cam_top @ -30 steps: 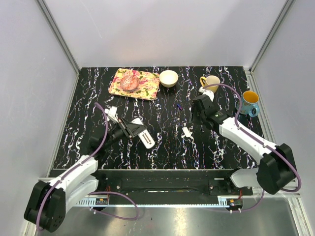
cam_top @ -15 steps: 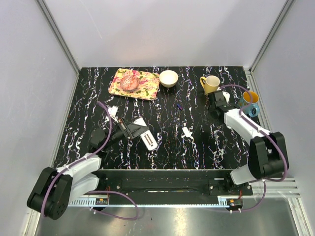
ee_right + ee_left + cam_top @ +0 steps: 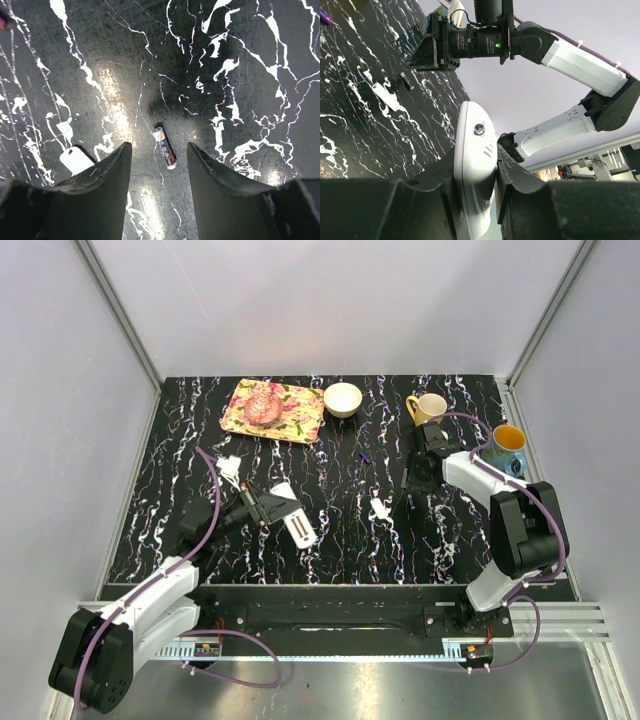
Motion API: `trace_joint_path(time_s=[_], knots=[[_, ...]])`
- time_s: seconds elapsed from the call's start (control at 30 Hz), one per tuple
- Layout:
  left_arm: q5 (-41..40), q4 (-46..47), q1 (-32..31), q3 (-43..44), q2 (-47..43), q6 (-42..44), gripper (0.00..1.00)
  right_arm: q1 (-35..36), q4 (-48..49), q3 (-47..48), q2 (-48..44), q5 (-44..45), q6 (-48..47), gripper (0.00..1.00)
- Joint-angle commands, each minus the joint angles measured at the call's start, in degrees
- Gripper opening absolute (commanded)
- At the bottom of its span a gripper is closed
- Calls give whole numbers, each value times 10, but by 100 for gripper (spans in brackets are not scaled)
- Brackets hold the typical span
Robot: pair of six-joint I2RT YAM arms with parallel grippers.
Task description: Load the batteries into the remote control
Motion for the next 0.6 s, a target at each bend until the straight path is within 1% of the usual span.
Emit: trace_joint_path(time_s=[0.0, 0.1, 0.13, 0.2, 0.23, 0.33, 0.43, 0.57], knots=[[3, 2, 1, 21, 0, 19, 0, 10, 8, 19, 15, 1, -19, 53], [3, 2, 1, 21, -3, 19, 0, 34, 52, 9, -12, 8, -12, 53], [1, -3, 1, 21, -4, 20, 0, 59, 69, 19, -16, 21, -12, 54], [-4, -10, 1, 21, -6, 23, 0, 85, 72, 45, -1, 29, -23, 55], [-5, -12, 1, 21, -7, 25, 0, 101, 70, 79, 13, 27, -26, 55], [-9, -30, 1, 21, -18, 30, 0, 113, 68, 134, 64, 15, -39, 55], [-20, -67, 1, 23, -34, 46, 0, 114, 63, 179, 115, 16, -43, 54], [-29, -90, 1, 24, -47, 56, 0, 116, 49, 238, 185, 3, -43, 51]])
